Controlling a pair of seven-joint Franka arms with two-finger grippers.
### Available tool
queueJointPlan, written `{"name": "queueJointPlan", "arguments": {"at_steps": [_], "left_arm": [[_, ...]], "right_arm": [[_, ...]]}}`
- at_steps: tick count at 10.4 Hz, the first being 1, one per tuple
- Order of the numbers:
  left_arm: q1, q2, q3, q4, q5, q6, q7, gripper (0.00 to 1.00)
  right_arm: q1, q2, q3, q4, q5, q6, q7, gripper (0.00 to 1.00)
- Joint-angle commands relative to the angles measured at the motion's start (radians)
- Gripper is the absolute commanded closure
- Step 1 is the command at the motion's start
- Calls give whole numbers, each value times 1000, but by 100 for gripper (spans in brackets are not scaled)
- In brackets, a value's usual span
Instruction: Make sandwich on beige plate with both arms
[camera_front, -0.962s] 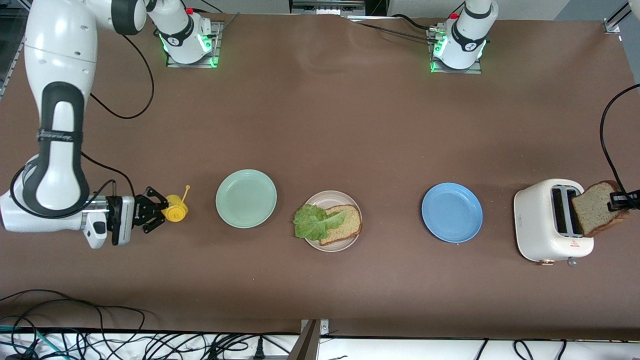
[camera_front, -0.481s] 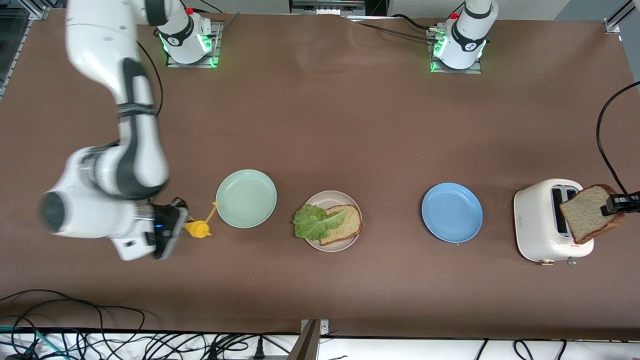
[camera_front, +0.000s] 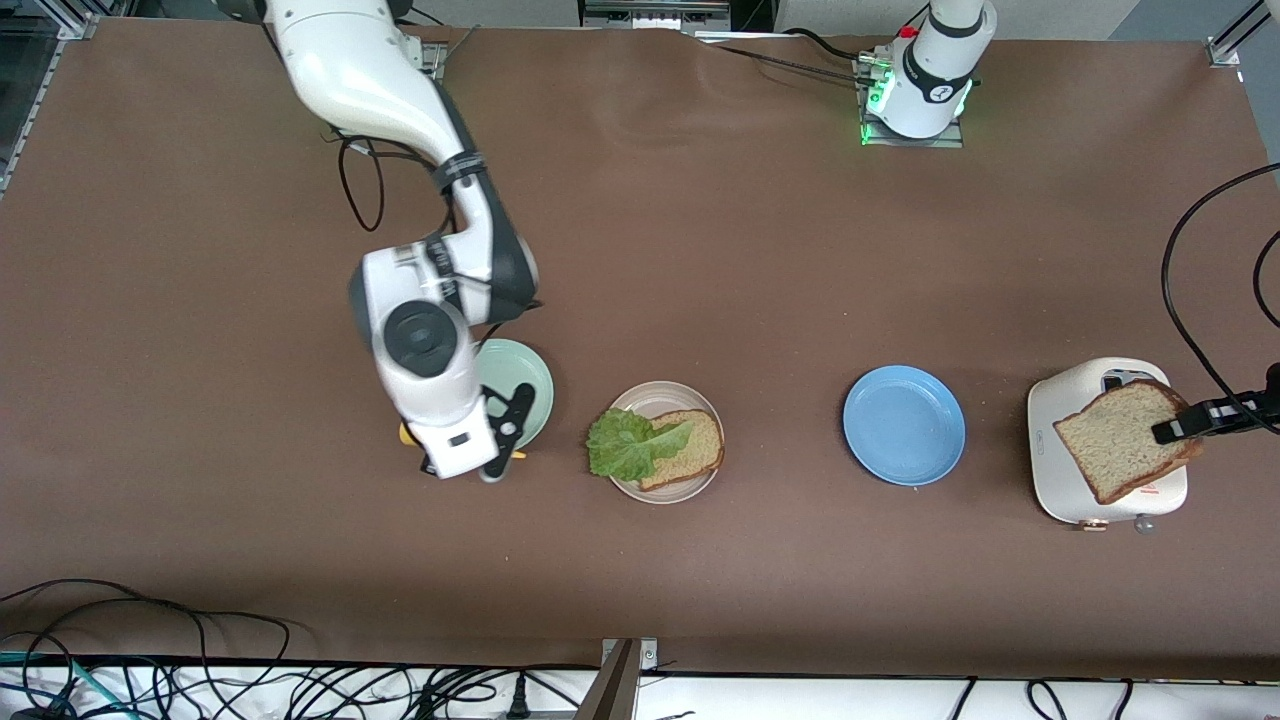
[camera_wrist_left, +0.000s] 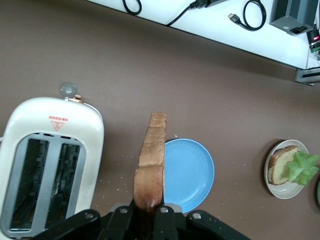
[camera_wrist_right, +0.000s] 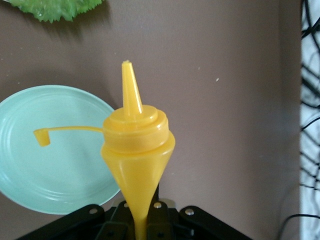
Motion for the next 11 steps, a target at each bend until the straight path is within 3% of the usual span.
{"name": "queueJointPlan", "arguments": {"at_steps": [1, 3, 6, 11], "left_arm": [[1, 4, 3, 7, -42, -15, -10, 100], [-5, 5, 3, -14, -58, -16, -10, 100], [-2, 14, 2, -19, -59, -16, -8, 100], [-6, 17, 2, -19, -90, -16, -10, 100]], "right_arm": [[116, 38, -20, 20, -212, 43, 95, 100], [185, 59, -20, 22, -363, 55, 114, 100], [244, 88, -20, 20, -493, 43, 188, 100], [218, 62, -34, 20, -442, -3, 171, 100]]}}
